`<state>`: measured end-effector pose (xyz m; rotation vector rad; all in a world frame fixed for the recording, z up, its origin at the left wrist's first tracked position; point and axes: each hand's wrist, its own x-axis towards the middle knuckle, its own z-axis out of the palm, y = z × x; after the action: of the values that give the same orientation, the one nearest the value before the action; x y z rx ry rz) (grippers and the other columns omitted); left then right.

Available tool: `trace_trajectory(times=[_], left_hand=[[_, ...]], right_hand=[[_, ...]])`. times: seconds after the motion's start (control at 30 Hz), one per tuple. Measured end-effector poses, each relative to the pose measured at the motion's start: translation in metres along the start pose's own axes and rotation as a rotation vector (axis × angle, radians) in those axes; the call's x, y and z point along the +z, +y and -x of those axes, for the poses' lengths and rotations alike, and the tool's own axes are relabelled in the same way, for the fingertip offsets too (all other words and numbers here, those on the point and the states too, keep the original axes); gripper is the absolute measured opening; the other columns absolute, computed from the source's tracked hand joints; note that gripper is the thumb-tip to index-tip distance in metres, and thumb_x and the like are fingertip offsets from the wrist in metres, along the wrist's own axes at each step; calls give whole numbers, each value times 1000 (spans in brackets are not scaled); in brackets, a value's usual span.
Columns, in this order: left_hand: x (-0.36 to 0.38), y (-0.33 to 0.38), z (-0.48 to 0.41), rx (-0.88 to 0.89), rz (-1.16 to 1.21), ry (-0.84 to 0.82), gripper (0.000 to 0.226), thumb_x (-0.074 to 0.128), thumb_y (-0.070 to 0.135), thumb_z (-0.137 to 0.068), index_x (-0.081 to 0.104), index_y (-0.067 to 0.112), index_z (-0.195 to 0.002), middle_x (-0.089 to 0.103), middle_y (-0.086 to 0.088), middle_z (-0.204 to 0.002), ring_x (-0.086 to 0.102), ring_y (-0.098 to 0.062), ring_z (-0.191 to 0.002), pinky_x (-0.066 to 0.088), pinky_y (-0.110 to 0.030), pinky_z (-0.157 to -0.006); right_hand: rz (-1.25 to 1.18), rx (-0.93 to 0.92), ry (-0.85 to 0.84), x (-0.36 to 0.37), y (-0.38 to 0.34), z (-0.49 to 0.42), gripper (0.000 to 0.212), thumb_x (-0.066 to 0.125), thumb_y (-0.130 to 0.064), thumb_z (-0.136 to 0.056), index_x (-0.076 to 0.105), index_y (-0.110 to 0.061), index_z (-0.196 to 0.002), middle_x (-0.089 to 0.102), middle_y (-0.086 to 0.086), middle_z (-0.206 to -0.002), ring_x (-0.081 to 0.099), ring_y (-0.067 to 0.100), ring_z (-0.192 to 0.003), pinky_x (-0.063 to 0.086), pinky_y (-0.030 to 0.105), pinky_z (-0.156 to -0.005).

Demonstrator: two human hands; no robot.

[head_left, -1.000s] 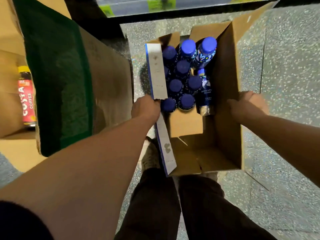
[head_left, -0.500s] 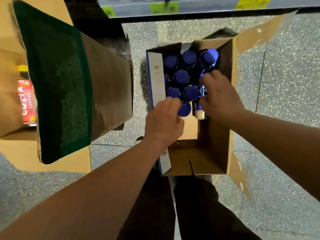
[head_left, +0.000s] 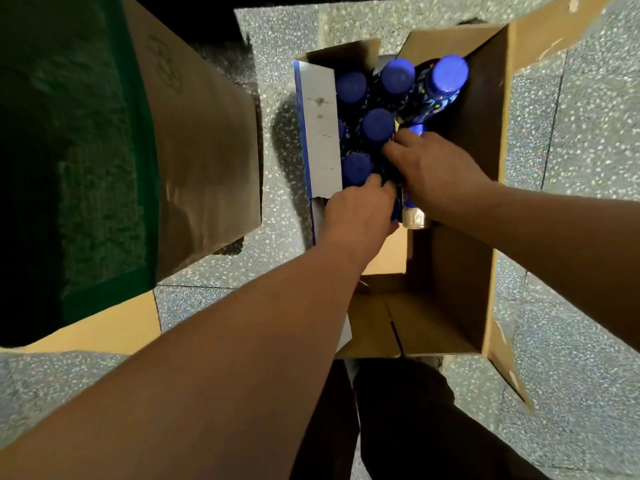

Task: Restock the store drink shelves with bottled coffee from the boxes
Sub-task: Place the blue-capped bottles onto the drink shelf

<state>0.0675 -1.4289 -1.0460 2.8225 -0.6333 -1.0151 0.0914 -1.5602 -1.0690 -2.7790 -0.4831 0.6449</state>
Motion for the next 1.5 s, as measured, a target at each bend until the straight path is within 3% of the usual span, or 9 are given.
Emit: trace_trajectory(times=[0.17,0.27,0.4,0.57,0.67,0.83,0.97,1.23,1.5], left_hand=[[-40,6,18,16,51,-9,41,53,35,-94,41,11,-126,45,-7,-124,60,-31,-102,34,-33,-67],[-80,11,34,50,24,-37,43,55,30,-93,39,10,-127,42,-9,-123,59,-34,-98,35,-34,-66],[-144,16,57,87,63,-44,50,60,23,-89,37,13,-132,38,-12,-126,58,-38,-93,36,-36,-64],[-220,20,91,123,95,-16,40,59,8,-86,44,14,-122,36,-14,-128,58,-37,-90,36,-35,-67],[-263,19,114,135,156,11,28,58,3,-82,44,13,-104,36,-15,-121,55,-40,-86,35,-38,-63],[-317,24,155,154,182,125,35,64,5,-79,49,11,-111,38,-13,-110,55,-39,-84,43,-42,-66],[-345,33,193,139,201,172,33,61,1,-81,50,12,-110,32,-9,-104,47,-31,-73,36,-38,-60],[-416,63,290,97,243,252,36,55,2,-85,58,16,-117,39,-12,-118,52,-32,-91,41,-34,-73],[-496,103,379,54,202,371,34,55,3,-84,61,16,-114,46,-7,-101,47,-24,-87,42,-32,-74]], right_hand=[[-27,52,-35,-37,-5,26,44,67,7,-70,53,5,-111,52,27,-105,55,44,-75,32,39,-59],[-85,95,-33,-82,-17,38,37,64,3,-74,53,4,-110,49,25,-109,55,44,-83,31,37,-60],[-144,275,-67,-148,-32,50,27,54,-14,-87,52,-19,-113,42,11,-107,54,40,-78,48,44,-67],[-119,317,-92,-235,-51,73,28,56,-27,-91,54,-19,-118,43,14,-111,59,40,-91,47,39,-81],[-94,305,-90,-284,-66,90,31,58,-25,-89,55,-20,-119,44,14,-112,61,41,-94,49,42,-85],[-61,286,-19,-347,-93,116,24,59,-16,-84,59,-16,-108,36,4,-95,57,36,-89,40,34,-73],[-39,250,53,-388,-119,142,23,59,-13,-82,61,-14,-106,41,7,-92,55,33,-91,38,30,-69],[-57,229,122,-474,-177,211,17,60,-10,-82,60,-15,-98,42,4,-88,48,26,-80,38,29,-67],[-100,165,265,-557,-221,274,13,63,-7,-75,62,-10,-88,61,12,-88,51,26,-77,40,27,-62]])
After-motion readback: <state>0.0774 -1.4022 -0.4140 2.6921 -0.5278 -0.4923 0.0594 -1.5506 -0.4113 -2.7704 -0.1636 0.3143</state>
